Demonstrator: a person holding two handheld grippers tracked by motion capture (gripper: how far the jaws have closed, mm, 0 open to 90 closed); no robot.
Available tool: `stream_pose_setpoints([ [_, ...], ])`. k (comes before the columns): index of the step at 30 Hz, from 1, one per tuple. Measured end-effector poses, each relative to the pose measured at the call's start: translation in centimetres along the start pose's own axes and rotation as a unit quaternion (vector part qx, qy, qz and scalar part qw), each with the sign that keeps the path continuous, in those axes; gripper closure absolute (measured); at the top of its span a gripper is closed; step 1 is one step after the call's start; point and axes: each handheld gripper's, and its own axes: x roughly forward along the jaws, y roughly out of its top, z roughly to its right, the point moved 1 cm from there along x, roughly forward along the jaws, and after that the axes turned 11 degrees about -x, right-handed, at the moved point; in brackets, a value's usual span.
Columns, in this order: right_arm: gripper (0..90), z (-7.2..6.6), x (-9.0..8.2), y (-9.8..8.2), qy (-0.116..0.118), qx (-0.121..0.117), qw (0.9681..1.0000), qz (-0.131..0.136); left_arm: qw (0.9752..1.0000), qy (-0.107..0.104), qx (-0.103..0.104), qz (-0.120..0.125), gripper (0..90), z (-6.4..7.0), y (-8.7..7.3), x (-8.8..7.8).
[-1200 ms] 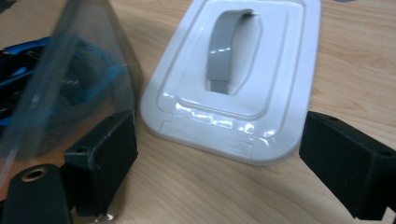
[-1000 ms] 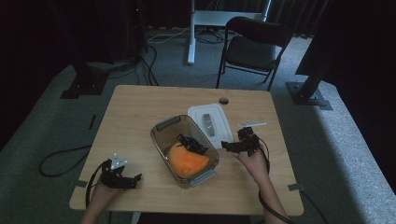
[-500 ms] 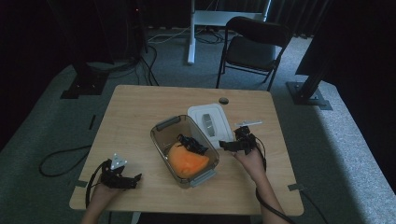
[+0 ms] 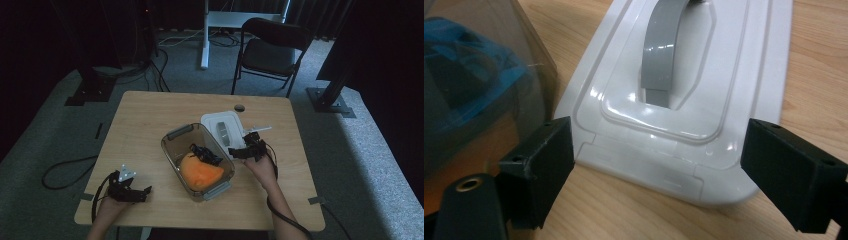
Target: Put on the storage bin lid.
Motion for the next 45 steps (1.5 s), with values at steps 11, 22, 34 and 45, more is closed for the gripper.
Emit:
stream_pose_setpoints([
  [11,18.3,0.0,2.2,1.4,-0.018,-0.005,0.9998,-0.006,1.0,0.0,0.0,0.0,0.2,0.0,0.0,0.0],
  [22,22.1,0.4,4.5,1.8,-0.034,0.009,0.9993,-0.01,1.0,0.0,0.0,0.0,0.2,0.0,0.0,0.0],
  [34,32.8,0.6,6.6,2.0,-0.053,0.012,0.9983,-0.021,1.0,0.0,0.0,0.0,0.3,0.0,0.0,0.0],
  [45,48.2,0.3,7.3,2.3,-0.063,-0.003,0.9977,-0.023,1.0,0.0,0.0,0.0,0.3,0.0,0.0,0.0],
])
